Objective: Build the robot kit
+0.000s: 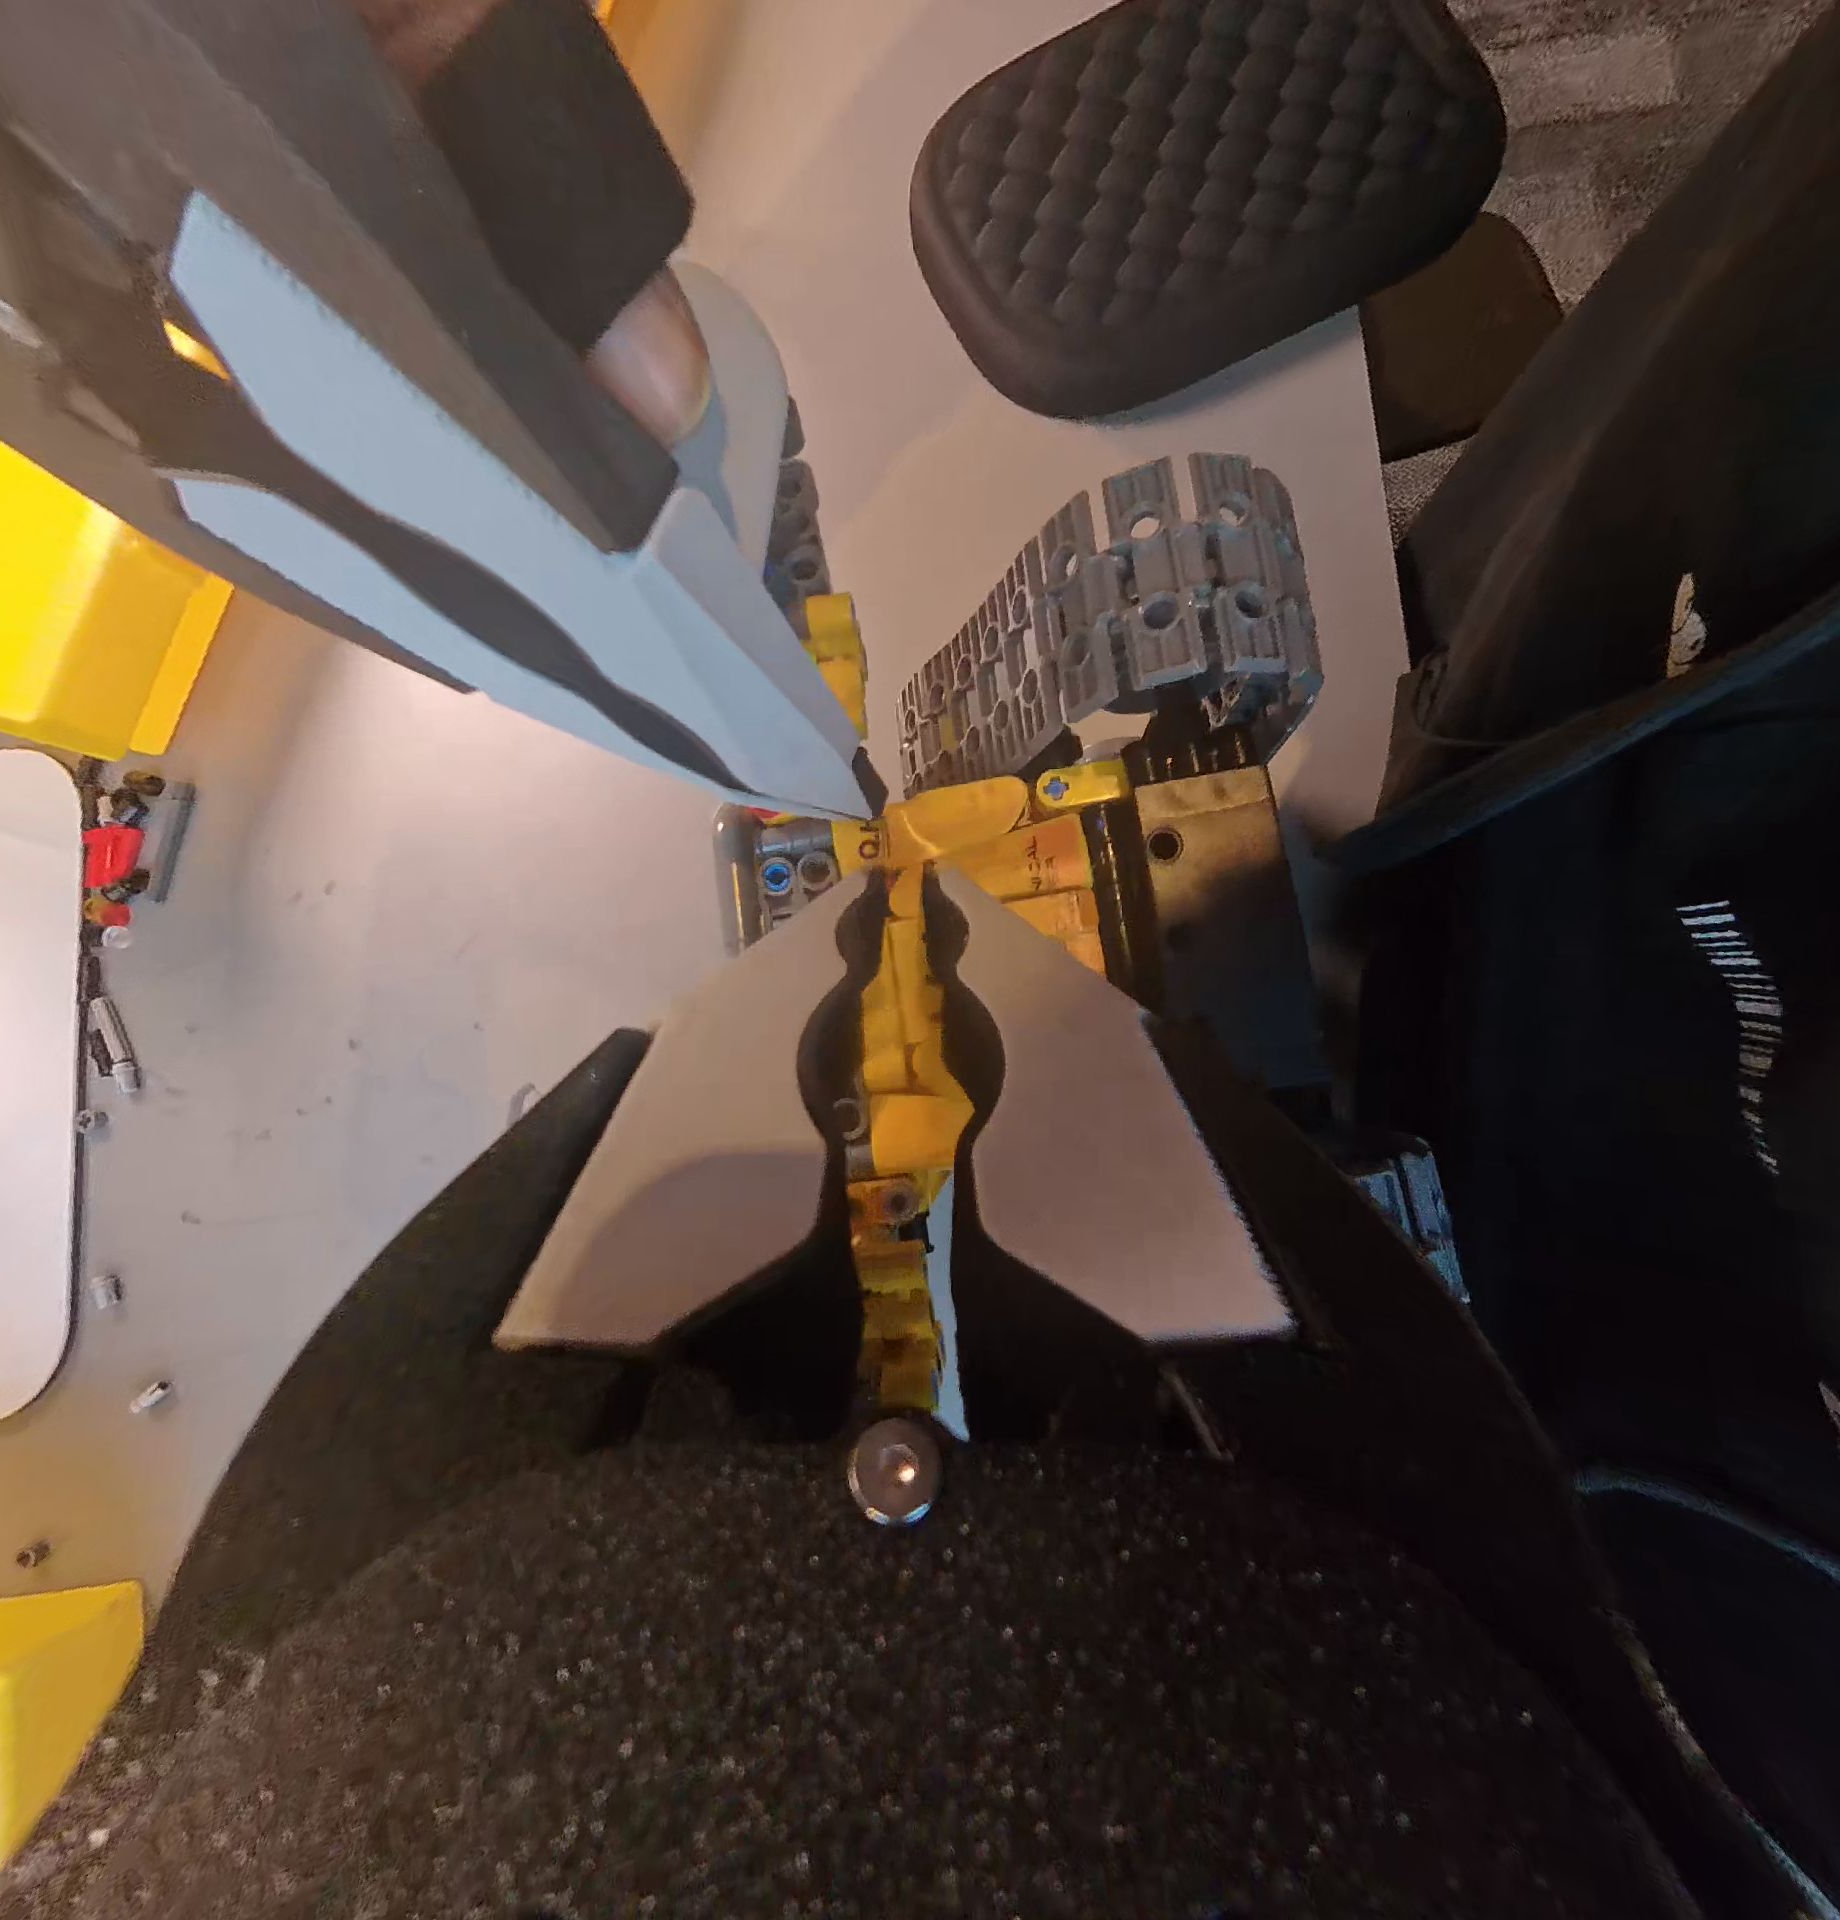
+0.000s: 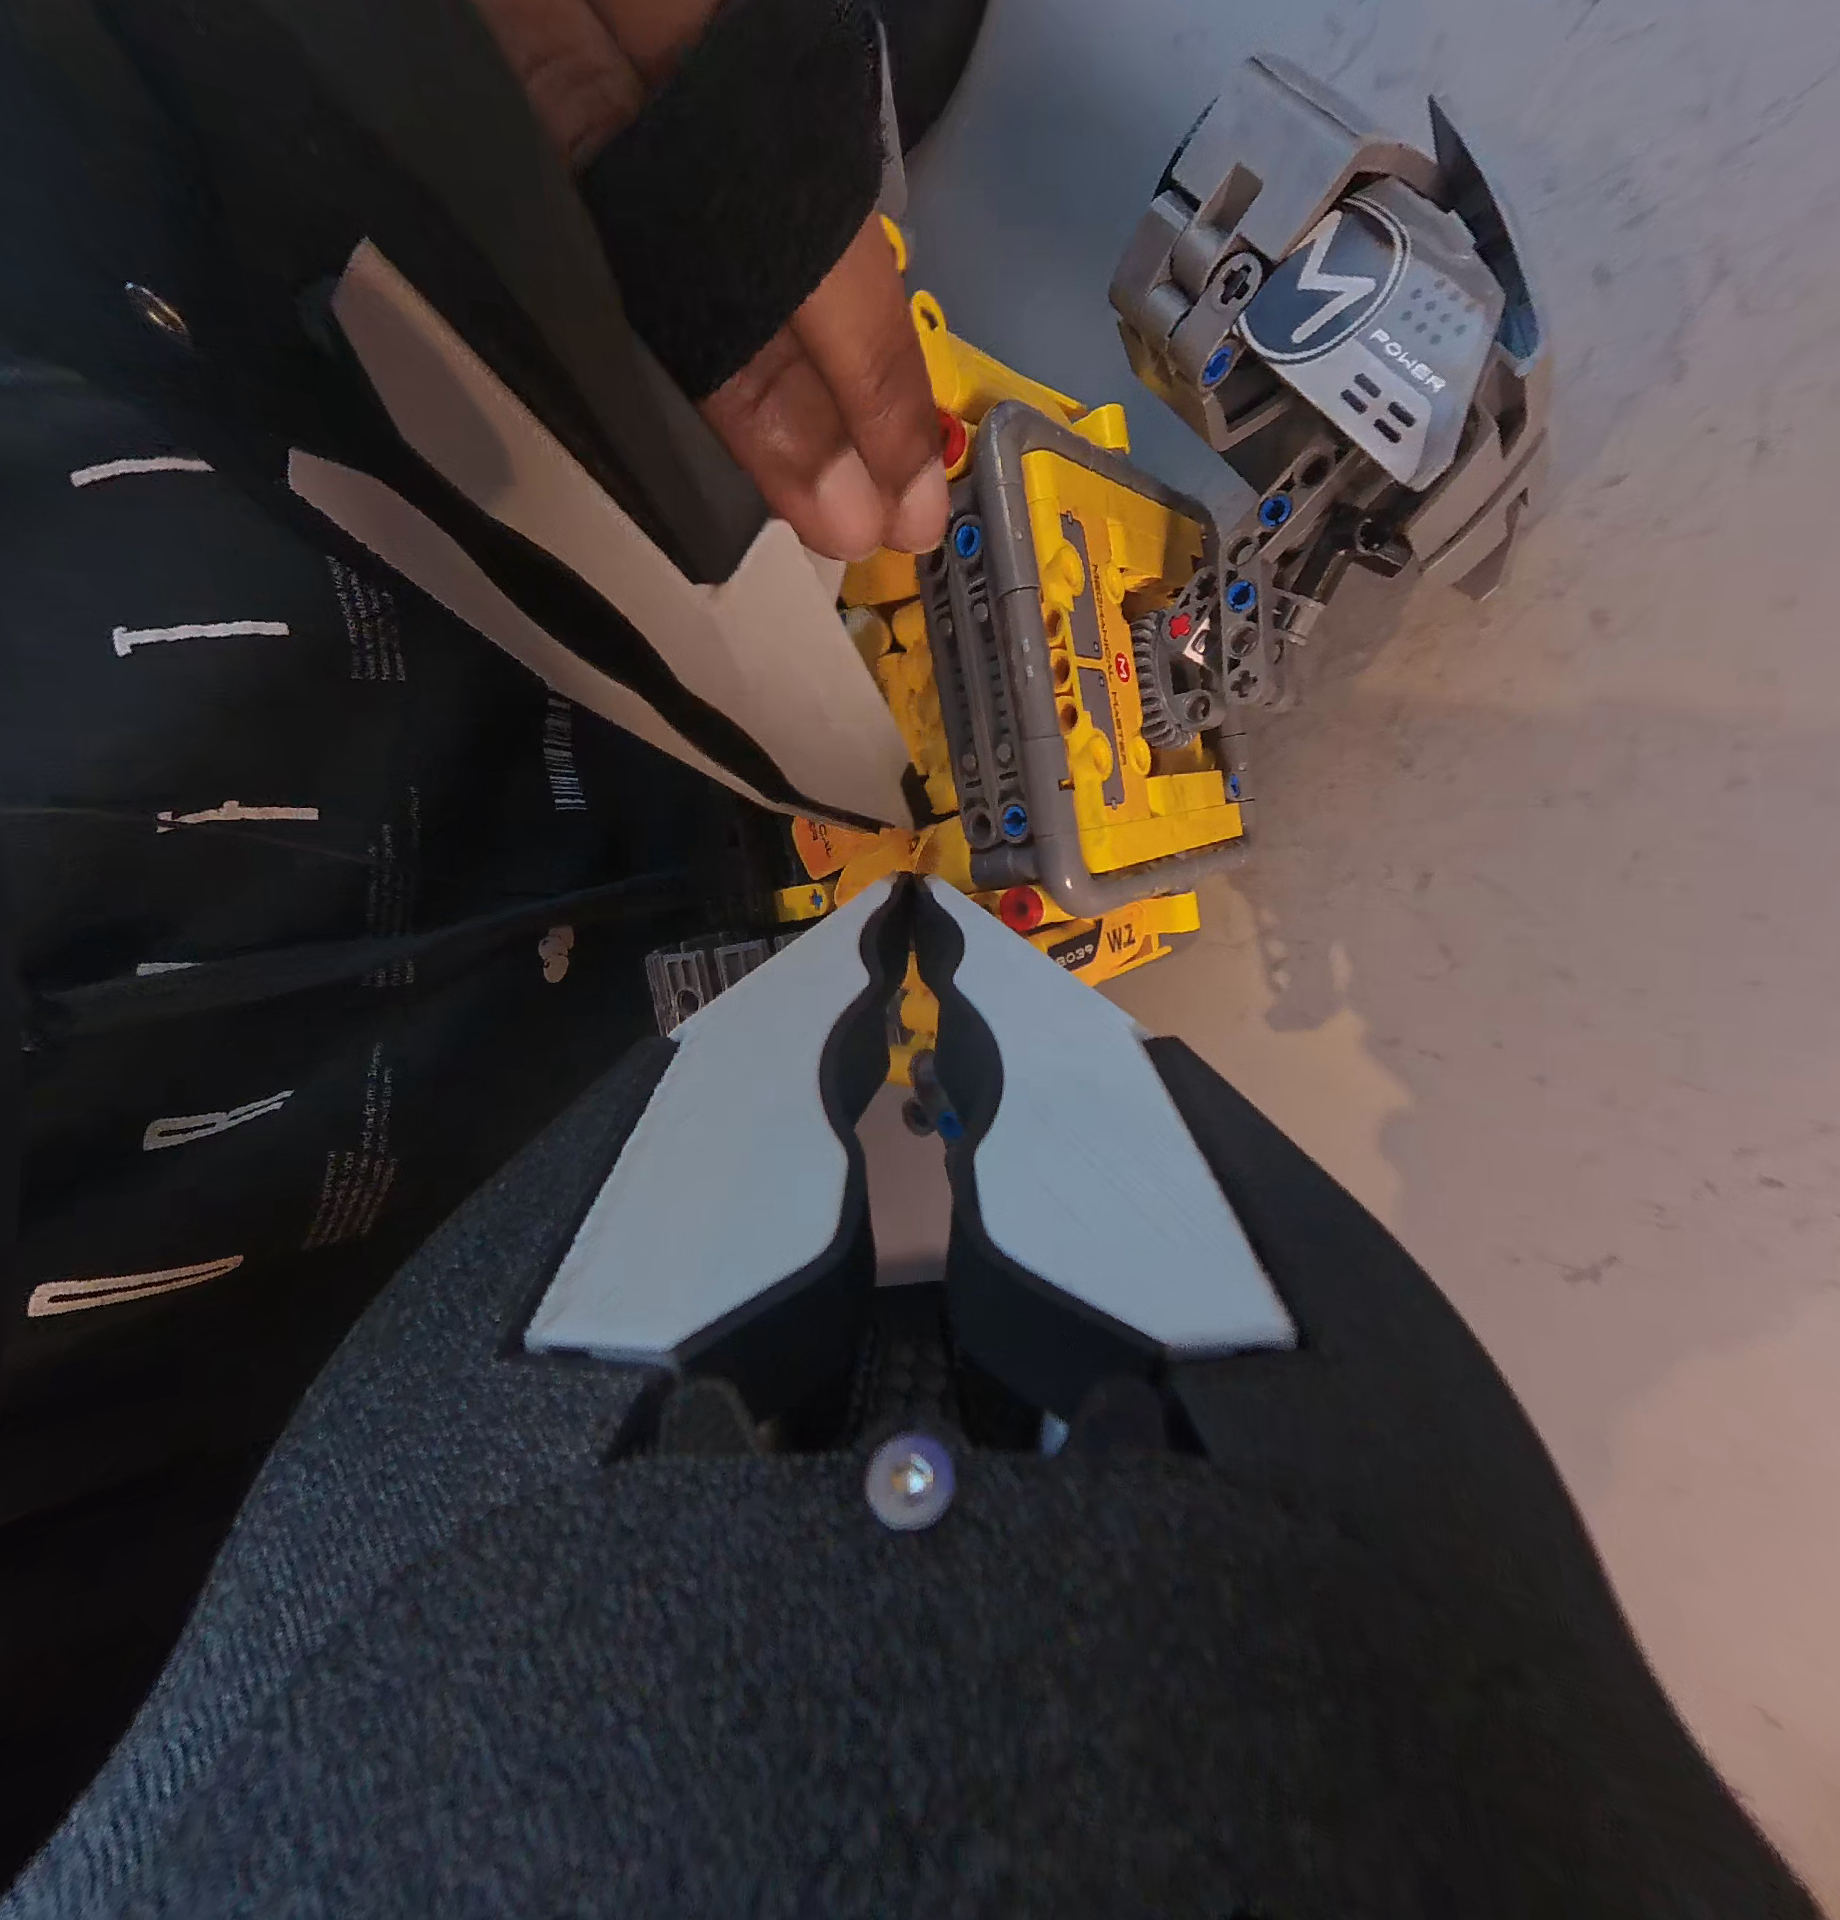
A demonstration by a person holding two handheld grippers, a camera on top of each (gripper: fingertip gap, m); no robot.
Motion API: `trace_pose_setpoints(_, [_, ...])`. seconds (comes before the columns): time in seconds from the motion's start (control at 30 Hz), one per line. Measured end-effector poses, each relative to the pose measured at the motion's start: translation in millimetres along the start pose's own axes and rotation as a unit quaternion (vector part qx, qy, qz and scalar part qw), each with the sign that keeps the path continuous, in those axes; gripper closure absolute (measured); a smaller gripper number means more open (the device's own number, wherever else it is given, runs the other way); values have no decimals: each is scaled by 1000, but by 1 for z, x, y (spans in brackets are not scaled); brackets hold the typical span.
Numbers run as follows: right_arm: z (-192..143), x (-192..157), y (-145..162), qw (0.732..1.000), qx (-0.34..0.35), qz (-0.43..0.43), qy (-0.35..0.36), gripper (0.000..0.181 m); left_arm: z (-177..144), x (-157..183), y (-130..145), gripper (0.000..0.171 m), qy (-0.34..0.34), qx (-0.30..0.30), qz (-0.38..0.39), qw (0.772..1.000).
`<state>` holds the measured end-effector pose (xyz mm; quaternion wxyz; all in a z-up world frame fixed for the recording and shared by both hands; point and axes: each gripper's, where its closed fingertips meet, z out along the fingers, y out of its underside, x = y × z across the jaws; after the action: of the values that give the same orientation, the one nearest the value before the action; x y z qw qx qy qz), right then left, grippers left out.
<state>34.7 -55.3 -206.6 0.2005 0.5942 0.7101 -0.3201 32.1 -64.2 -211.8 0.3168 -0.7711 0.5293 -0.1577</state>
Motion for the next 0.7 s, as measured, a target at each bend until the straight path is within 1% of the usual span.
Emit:
trace_pose_setpoints(0.4, [-1,4,-3,999,-13,39,25,181,-2,-2,2,166,-17,13,-11,1000])
trace_pose_setpoints(0.7, [-3,10,-6,996,-27,42,72,181,-2,-4,4,166,-28,21,-13,999])
